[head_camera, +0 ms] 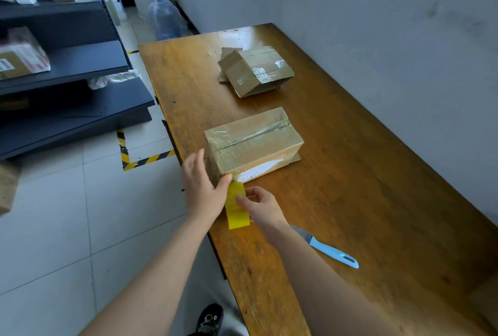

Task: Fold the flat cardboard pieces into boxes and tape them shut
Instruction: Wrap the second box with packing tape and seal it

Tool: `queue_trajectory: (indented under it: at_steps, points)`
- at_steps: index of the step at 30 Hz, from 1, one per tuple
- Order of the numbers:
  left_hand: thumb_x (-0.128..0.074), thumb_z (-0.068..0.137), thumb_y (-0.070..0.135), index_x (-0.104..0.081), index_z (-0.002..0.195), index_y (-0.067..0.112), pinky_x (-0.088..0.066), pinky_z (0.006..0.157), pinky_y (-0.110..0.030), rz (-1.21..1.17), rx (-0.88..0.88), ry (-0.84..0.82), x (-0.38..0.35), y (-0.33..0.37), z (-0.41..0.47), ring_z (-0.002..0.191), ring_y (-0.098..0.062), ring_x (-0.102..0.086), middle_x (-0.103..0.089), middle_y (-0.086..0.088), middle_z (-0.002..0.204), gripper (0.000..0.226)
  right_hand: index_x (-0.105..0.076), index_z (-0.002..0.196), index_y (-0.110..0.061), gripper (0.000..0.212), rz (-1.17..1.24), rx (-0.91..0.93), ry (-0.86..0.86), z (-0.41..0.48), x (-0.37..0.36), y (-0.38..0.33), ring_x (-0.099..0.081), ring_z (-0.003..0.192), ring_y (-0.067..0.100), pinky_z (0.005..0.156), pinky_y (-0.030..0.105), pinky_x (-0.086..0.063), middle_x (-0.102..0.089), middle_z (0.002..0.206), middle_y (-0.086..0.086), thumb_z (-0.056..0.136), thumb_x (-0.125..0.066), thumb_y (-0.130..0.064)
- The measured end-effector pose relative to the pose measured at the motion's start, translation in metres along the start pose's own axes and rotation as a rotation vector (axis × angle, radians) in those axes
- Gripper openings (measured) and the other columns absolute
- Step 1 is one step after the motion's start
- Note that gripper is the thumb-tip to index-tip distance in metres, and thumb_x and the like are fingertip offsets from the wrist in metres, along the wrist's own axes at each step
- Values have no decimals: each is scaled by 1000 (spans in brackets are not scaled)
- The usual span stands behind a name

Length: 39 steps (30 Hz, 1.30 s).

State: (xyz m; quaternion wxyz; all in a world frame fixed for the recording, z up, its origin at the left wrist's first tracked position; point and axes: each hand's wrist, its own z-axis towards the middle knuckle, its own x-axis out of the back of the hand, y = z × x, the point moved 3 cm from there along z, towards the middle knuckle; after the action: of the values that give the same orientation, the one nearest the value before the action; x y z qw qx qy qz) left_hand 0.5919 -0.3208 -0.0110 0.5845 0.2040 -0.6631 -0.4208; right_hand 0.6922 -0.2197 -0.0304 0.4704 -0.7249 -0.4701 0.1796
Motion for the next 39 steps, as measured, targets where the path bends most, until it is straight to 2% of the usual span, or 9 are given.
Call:
queue_trajectory:
  at_steps: [5, 8, 13, 17, 21, 30, 32, 35, 39]
  points:
    - [-68, 87, 31, -50, 117, 26, -49, 73, -33, -404, 517, -197, -30, -19, -31, 100, -20, -57, -55, -2, 119, 36, -67, 111, -20, 23, -81, 68, 92, -5, 16, 2, -61, 98, 14, 74, 24, -51, -66, 102, -6, 91, -55, -25]
    - [-67, 89, 32, -48, 115, 29, -47, 64, -30, -505, 591, -226, -36, -18, -29, 93, -17, -58, -57, 1, 110, 32, -60, 120, -20, 31, -571, 15, 337, -8, 46, 16, -57, 105, 17, 77, 25, -47, -62, 111, -2, 89, -56, -23]
    - [-64, 92, 27, -48, 127, 21, -49, 77, -36, -493, 576, -193, -38, -14, -24, 100, -22, -57, -56, -1, 113, 39, -47, 126, -18, 36, -1021, -290, 520, -30, 84, 63, -43, 118, 24, 97, 38, -37, -48, 124, 5, 91, -54, -24]
    - [-63, 92, 26, -50, 130, 23, -51, 90, -46, -504, 572, -180, -40, -15, -20, 106, -26, -57, -57, -4, 121, 40, -57, 115, -18, 20, -1126, -135, 494, -34, 91, 75, -51, 100, 19, 84, 30, -48, -55, 108, 2, 97, -48, -17]
    - [-63, 92, 27, -48, 135, 24, -50, 93, -47, -494, 575, -176, -40, -16, -16, 111, -27, -55, -55, -4, 126, 46, -63, 104, -16, 21, -1136, -5, 448, -34, 88, 68, -54, 81, 16, 63, 27, -47, -57, 97, 0, 96, -45, -10]
    - [-69, 86, 18, -57, 111, 26, -55, 73, -38, -606, 613, -176, -39, -24, -10, 94, -25, -64, -64, -6, 109, 28, -62, 94, -5, 16, -825, 678, 658, -37, 53, 0, -55, 64, 30, 57, 38, -45, -60, 81, 11, 82, -61, 5]
    - [-69, 86, 18, -56, 109, 28, -55, 74, -39, -610, 615, -187, -39, -25, -9, 95, -24, -63, -63, -5, 109, 28, -61, 92, -8, 8, -809, 773, 630, -33, 42, -20, -54, 61, 29, 55, 36, -42, -59, 77, 7, 84, -61, -7]
    - [-72, 85, 22, -57, 105, 28, -48, 65, -32, -625, 611, -205, -37, -25, -7, 94, -23, -61, -62, -2, 106, 26, -59, 101, -15, 33, -863, 718, 472, -16, 21, -48, -55, 71, 19, 59, 31, -45, -59, 88, 0, 83, -70, -40]
    - [-71, 85, 21, -60, 101, 28, -41, 64, -30, -636, 607, -227, -34, -27, -4, 93, -19, -56, -62, 1, 107, 20, -52, 125, -26, 47, -990, 650, 306, 14, 2, -73, -58, 85, 18, 57, 27, -41, -56, 106, -4, 84, -71, -41]
